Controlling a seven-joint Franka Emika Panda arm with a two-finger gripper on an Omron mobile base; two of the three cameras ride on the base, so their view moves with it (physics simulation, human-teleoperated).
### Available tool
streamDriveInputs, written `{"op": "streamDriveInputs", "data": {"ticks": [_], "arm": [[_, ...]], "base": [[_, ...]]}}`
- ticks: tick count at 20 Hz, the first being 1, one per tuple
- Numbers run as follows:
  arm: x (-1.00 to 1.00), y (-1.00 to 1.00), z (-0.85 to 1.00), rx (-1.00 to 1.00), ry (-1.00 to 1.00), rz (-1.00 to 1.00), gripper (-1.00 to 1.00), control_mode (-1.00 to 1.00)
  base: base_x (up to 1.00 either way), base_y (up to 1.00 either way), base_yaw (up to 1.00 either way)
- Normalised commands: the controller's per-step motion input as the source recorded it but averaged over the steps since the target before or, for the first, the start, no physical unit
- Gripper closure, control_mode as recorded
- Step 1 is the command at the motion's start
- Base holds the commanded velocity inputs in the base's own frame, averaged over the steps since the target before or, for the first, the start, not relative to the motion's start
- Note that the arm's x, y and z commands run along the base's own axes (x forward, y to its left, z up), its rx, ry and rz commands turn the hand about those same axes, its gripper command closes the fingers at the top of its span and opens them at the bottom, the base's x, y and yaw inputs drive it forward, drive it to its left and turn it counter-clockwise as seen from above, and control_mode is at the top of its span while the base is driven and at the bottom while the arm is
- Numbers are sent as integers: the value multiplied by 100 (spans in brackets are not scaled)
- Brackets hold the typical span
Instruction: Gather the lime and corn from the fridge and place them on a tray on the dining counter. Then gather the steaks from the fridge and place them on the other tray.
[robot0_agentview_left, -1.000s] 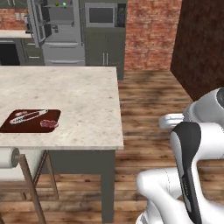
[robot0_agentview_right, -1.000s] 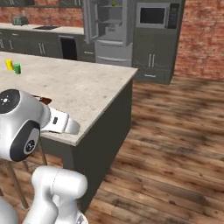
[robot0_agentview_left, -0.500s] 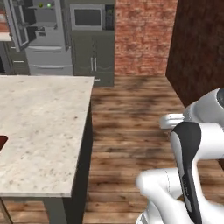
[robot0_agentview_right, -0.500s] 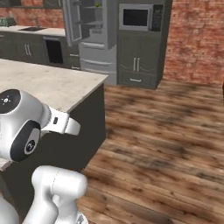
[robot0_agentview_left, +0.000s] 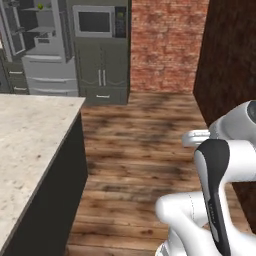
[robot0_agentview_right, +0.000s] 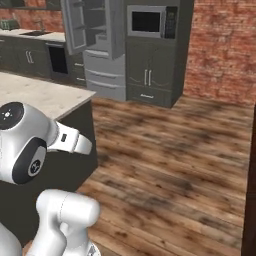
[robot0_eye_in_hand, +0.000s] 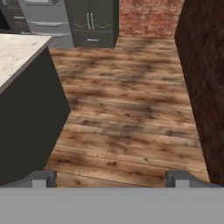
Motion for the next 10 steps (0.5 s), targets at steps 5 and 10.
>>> {"op": "streamDriveInputs", "data": {"ticks": [5, 10], "arm": [[0, 0, 0, 0, 0, 0, -100, 100], [0, 0, 0, 0, 0, 0, -100, 100]], "base": [[68, -73, 26], [100, -33, 31]]}}
